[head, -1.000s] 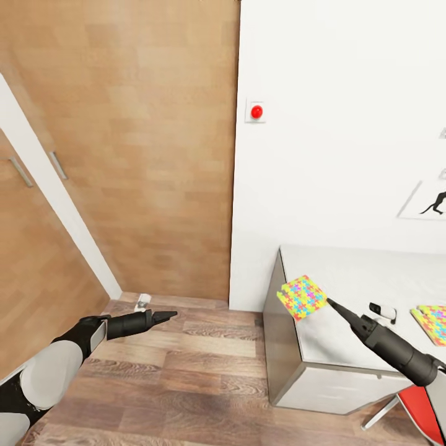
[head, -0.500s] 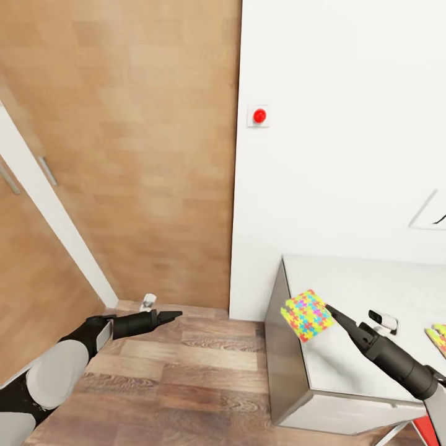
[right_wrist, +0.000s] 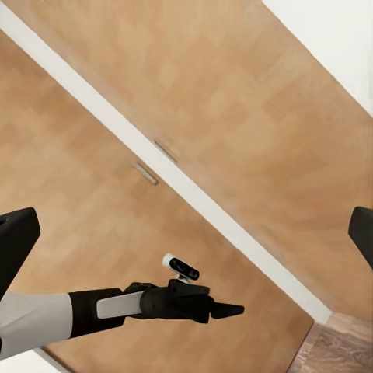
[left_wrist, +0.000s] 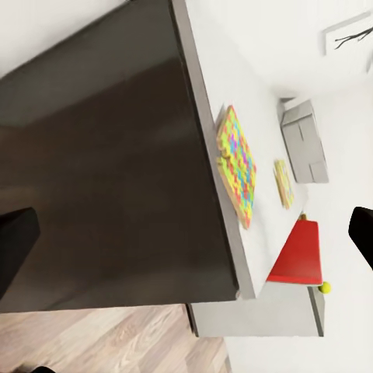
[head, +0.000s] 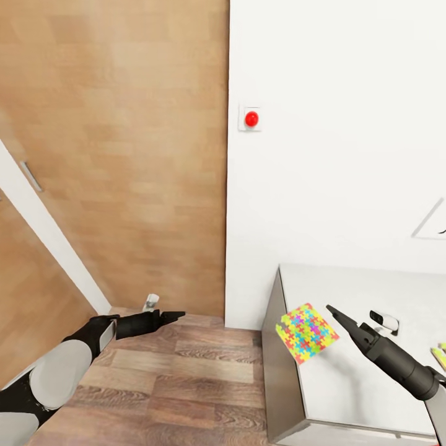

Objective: Put all the toys in the child's room - the three board games (two on the bed and one on the table), the two jigsaw puzzles on the table, and the tennis ball on the table - inside the toy box on the table in the child's room.

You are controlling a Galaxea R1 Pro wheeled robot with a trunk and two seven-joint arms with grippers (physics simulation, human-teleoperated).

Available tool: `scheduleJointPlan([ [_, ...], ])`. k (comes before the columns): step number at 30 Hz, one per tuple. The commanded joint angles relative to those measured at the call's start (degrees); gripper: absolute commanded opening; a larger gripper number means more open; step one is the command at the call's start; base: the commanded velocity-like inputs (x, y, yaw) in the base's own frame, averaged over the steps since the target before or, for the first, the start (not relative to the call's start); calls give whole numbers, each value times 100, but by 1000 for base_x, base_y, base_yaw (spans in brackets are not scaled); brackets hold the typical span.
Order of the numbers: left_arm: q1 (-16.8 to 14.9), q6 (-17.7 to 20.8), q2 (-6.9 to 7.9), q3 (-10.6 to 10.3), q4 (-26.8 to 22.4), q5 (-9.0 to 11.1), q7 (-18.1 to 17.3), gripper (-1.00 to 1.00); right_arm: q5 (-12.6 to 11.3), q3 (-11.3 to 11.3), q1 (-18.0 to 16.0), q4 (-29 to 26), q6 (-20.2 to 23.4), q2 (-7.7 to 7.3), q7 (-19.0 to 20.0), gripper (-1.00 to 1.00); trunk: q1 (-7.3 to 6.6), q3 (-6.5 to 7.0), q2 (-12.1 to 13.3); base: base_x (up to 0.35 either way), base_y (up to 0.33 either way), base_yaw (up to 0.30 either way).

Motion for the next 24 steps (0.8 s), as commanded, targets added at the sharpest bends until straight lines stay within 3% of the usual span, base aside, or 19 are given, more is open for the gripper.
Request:
scheduleJointPlan([
  [1,-5,60,-3,48,-4,-53,-32,100,-25,-1,-4,0,48,-3,5,100,4,-11,-11,26,-20,0],
  [11,-7,52,-6,47,-4,-53,-48,100,-22,-8,-4,0,51,-6,-7,100,4,5,-11,9,-80,-30],
  [24,-5,50,1,47,-4,-53,-60,100,-29,-9,-9,1,50,-7,-16,100,4,96,-11,1,-88,-172],
])
